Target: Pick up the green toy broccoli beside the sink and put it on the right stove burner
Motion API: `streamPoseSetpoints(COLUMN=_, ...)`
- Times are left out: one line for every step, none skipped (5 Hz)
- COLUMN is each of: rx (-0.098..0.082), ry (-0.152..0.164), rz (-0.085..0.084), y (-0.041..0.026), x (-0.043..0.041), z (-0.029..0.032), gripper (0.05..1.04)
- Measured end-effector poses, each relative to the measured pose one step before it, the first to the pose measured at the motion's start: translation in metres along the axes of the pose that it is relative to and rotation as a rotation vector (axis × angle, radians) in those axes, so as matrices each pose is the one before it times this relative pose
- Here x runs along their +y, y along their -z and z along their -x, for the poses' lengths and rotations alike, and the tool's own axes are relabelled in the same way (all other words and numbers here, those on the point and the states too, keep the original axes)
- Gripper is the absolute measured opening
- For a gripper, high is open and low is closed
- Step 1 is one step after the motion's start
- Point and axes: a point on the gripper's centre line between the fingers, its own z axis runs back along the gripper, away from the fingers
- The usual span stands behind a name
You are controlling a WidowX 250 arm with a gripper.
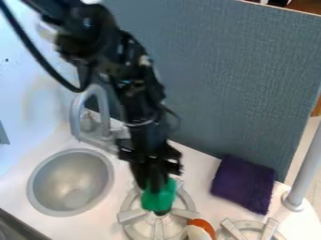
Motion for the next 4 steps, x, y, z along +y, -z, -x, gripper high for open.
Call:
streamPoseSetpoints(rx=-0.0023, ry=0.0563, rz=0.0295, y=0.02445, x=-0.04187, z=-0.01752, gripper=0.339)
streamPoseSetpoints(rx=0.0044, ry=0.0148, rz=-0.0034, y=0.02572, x=-0.03672, z=-0.02138, gripper=0.339)
streamPoseSetpoints(rx=0.0181, ry=0.0591, rz=-0.0025, y=0.02088, x=-0.02746, z=-0.00704, gripper=0.339)
streamPoseSetpoints(rx=0.0111, ry=0.0305, rz=-0.0551, y=0.0108, x=-0.00802, z=0.00465, gripper=0.339)
